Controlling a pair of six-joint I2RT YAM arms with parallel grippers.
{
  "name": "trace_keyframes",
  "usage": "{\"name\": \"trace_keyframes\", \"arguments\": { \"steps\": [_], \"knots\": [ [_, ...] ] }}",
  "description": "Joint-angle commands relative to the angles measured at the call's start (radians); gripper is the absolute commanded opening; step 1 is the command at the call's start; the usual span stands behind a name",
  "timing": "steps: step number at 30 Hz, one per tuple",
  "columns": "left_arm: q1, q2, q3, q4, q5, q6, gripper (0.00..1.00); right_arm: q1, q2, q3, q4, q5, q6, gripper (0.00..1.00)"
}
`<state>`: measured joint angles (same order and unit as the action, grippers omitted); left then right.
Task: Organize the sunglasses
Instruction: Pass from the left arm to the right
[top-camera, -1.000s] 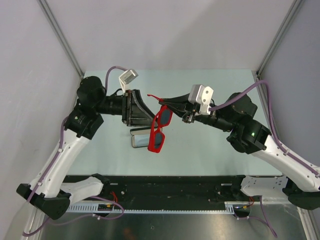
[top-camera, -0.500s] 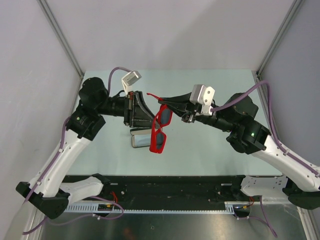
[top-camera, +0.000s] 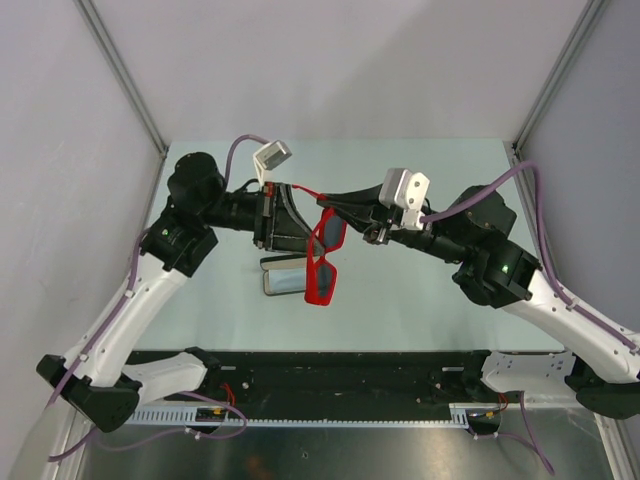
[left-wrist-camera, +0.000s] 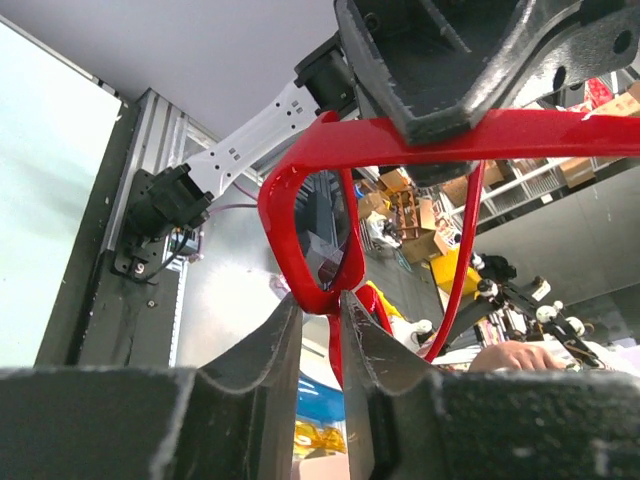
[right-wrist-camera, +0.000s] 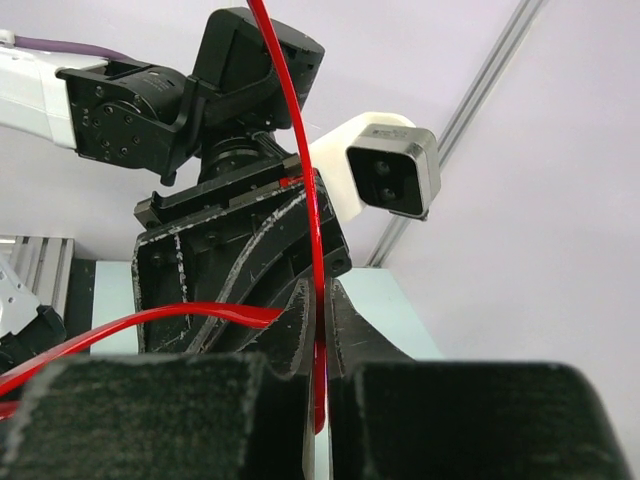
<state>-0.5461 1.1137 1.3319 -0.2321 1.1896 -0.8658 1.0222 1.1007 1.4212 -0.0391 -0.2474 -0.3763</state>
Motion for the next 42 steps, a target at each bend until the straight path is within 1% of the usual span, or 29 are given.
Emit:
{"name": "trace_keyframes", "arguments": {
  "steps": [1,3,6,8,10,11,12,16,19,20,21,22,23,26,28,29,30,31,32,33,35,36,38,39,42],
  "knots": [
    [-0.028,0.008,-0.014,0.062,0.054,-0.061,0.22,0.012,0.014,0.008,0.027,0.040,-0.027,0.00],
    [-0.028,0.003,-0.022,0.065,0.061,-0.062,0.17,0.015,0.019,0.008,0.025,0.045,-0.030,0.00],
    [-0.028,0.005,-0.025,0.068,0.062,-0.067,0.13,0.015,0.018,0.008,0.019,0.051,-0.032,0.00],
    [-0.028,0.009,-0.016,0.071,0.061,-0.071,0.12,0.016,0.021,0.008,0.013,0.056,-0.036,0.00],
    [-0.028,0.011,-0.008,0.074,0.062,-0.075,0.25,0.018,0.021,0.008,0.011,0.059,-0.036,0.00],
    [-0.028,0.011,-0.005,0.074,0.062,-0.076,0.28,0.018,0.024,0.008,0.010,0.059,-0.038,0.00],
    [-0.028,0.011,-0.004,0.077,0.067,-0.076,0.33,0.018,0.024,0.008,0.010,0.060,-0.039,0.00],
    [-0.028,0.000,0.000,0.088,0.067,-0.087,0.35,0.022,0.024,0.008,0.018,0.068,-0.042,0.00],
    [-0.028,0.000,-0.008,0.096,0.059,-0.099,0.29,0.022,0.025,0.008,0.027,0.069,-0.044,0.00],
    [-0.029,-0.002,-0.010,0.097,0.061,-0.099,0.25,0.024,0.027,0.008,0.027,0.069,-0.044,0.00],
    [-0.028,-0.005,-0.014,0.099,0.058,-0.099,0.18,0.024,0.027,0.008,0.027,0.069,-0.046,0.00],
    [-0.028,-0.003,-0.020,0.102,0.056,-0.101,0.15,0.024,0.027,0.008,0.025,0.069,-0.044,0.00],
    [-0.028,-0.002,-0.023,0.102,0.053,-0.102,0.07,0.024,0.025,0.008,0.024,0.069,-0.044,0.00],
    [-0.026,0.006,-0.031,0.106,0.041,-0.110,0.00,0.026,0.019,0.007,0.015,0.076,-0.039,0.00],
    [-0.026,0.011,-0.030,0.111,0.030,-0.113,0.00,0.026,0.016,0.005,0.013,0.086,-0.027,0.01],
    [-0.026,0.012,-0.030,0.112,0.021,-0.111,0.00,0.026,0.013,0.002,0.012,0.091,-0.026,0.05],
    [-0.025,0.015,-0.028,0.114,0.019,-0.108,0.00,0.026,0.007,-0.002,0.011,0.100,-0.024,0.21],
    [-0.025,0.017,-0.025,0.117,0.018,-0.107,0.00,0.027,0.001,-0.016,0.013,0.111,-0.024,0.31],
    [-0.023,0.017,-0.022,0.119,0.012,-0.104,0.00,0.027,-0.004,-0.025,0.018,0.120,-0.023,0.39],
    [-0.022,0.020,-0.019,0.122,0.011,-0.101,0.00,0.027,-0.012,-0.031,0.018,0.141,-0.023,0.51],
    [-0.015,0.024,-0.008,0.125,0.015,-0.096,0.01,0.027,-0.022,-0.048,0.015,0.174,-0.030,0.63],
    [-0.014,0.028,-0.005,0.126,0.016,-0.088,0.00,0.026,-0.025,-0.053,0.013,0.209,-0.033,0.72],
    [-0.009,0.043,0.007,0.129,0.018,-0.078,0.00,0.026,-0.044,-0.068,0.013,0.244,-0.045,0.80],
    [-0.008,0.047,0.012,0.129,0.018,-0.072,0.00,0.023,-0.053,-0.071,0.013,0.276,-0.050,0.91],
    [0.003,0.083,0.026,0.134,0.028,-0.053,0.00,0.013,-0.082,-0.076,0.011,0.312,-0.056,0.98]
  ]
}}
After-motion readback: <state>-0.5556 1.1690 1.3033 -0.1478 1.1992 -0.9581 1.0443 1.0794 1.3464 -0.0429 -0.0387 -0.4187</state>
